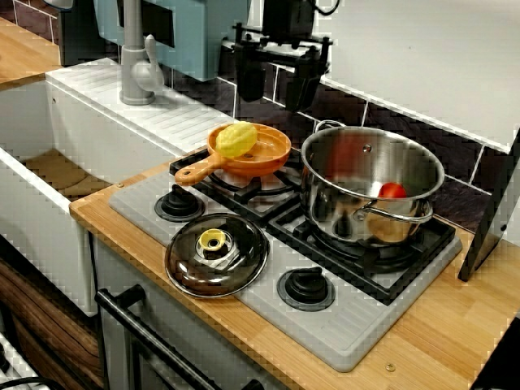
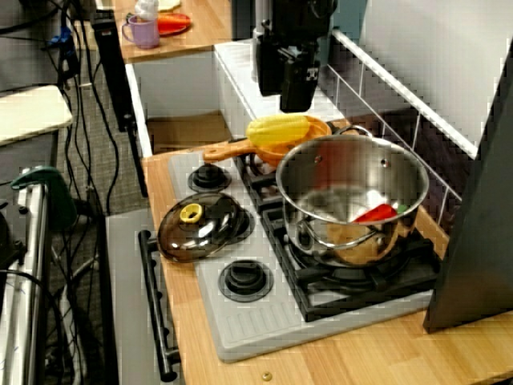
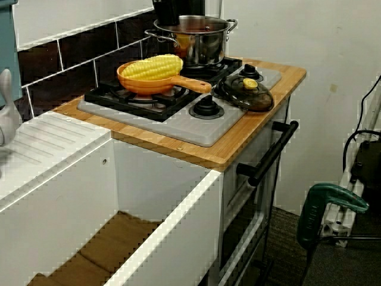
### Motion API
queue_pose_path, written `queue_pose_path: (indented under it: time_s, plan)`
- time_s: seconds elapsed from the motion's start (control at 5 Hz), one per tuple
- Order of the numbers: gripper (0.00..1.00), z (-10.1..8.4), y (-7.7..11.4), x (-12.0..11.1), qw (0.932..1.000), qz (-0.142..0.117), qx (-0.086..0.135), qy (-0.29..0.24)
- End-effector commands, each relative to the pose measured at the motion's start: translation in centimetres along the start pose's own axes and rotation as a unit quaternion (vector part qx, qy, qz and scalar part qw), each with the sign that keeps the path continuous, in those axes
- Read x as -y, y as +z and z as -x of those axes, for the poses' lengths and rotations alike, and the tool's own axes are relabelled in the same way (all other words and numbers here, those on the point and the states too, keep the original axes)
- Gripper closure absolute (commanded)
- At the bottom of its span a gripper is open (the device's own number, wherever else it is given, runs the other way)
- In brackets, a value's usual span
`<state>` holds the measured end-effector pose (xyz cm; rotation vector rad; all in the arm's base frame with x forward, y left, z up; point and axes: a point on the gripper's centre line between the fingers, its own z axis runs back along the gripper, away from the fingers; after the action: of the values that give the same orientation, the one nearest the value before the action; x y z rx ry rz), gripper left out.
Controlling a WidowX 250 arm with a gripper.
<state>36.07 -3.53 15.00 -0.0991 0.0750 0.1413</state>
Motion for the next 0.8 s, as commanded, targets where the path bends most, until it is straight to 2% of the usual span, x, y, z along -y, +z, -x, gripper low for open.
queue_pose_path:
  time_s: [0.0, 0.4, 0.6]
  plan:
    - [0.00, 1.7, 3.7, 3.0, 0.9970, -0.015, 0.075, -0.005]
    - [0.00, 2.7, 3.1, 4.7, 0.9940, -0.044, 0.100, 0.003]
    - [0.00, 3.1, 3.0, 5.8, 0.9920, -0.050, 0.115, 0.004]
